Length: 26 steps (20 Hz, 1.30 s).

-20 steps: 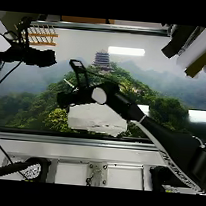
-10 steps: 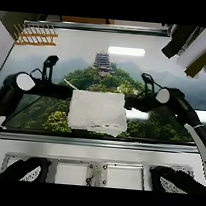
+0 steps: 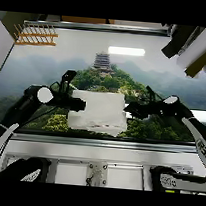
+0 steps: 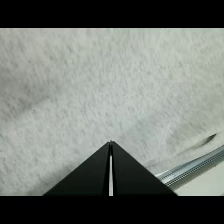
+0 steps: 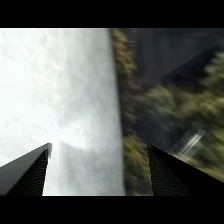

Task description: Fold the clothes and pants, and hang the long-sleeved shirts on hangers.

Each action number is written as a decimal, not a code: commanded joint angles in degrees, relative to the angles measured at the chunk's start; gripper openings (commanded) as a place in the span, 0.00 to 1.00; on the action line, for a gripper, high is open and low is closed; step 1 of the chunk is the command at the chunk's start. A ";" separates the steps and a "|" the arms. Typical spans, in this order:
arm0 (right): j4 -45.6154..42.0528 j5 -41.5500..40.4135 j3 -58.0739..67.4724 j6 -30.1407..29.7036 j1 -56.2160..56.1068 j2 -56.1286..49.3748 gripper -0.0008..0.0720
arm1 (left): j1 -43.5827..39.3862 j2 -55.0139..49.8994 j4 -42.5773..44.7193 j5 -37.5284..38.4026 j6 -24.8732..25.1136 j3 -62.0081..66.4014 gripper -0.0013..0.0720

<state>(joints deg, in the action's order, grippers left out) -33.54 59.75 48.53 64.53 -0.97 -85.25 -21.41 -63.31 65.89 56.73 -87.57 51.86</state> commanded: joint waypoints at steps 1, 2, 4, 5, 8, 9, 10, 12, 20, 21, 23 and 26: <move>7.04 2.80 3.21 -4.52 -4.87 -6.34 0.91 | -1.46 -1.20 0.04 -0.24 -1.01 -0.15 0.05; 8.50 2.89 3.93 -4.55 -6.51 -7.39 0.91 | -1.44 -1.09 0.04 -0.33 -1.01 -0.15 0.05; 11.58 2.86 5.25 -4.59 -9.18 -8.94 0.91 | -1.44 -1.09 0.07 -0.26 -1.01 -0.15 0.05; 12.44 2.86 6.01 -4.57 -10.45 -9.40 0.91 | -1.44 -1.09 0.07 -0.31 -1.01 -0.15 0.05; 12.66 2.64 8.37 -6.93 -13.42 -9.77 0.26 | -1.44 -1.09 0.04 -0.31 -1.01 -0.15 0.05; 12.59 2.67 9.09 -7.89 -13.90 -9.75 0.08 | -1.44 -1.09 0.04 -0.24 -1.01 -0.15 0.05; 12.28 2.62 9.86 -8.44 -13.92 -9.46 0.05 | -1.46 -1.09 0.02 -0.17 -1.03 -0.15 0.05; 8.63 1.97 11.74 -6.40 -12.02 -7.39 0.05 | -1.46 -1.09 0.02 0.24 -1.75 -0.15 0.05; -20.15 1.84 15.58 9.09 26.40 13.33 0.05 | -1.44 -1.09 0.04 -0.44 -2.47 -0.15 0.05; -22.29 1.86 15.58 9.97 32.17 15.06 0.05 | -1.44 -1.11 0.04 -0.42 -2.47 -0.15 0.05; -26.84 2.43 15.50 12.20 43.50 17.25 0.05 | -1.44 -1.11 0.04 -0.46 -2.47 -0.15 0.05; -29.31 2.91 13.09 15.50 55.58 18.03 0.05 | -1.44 -1.09 0.04 -0.39 -2.47 -0.15 0.05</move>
<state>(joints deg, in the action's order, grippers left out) -57.65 61.80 63.11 76.23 42.46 -69.21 -22.83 -64.38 65.91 56.36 -90.02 51.72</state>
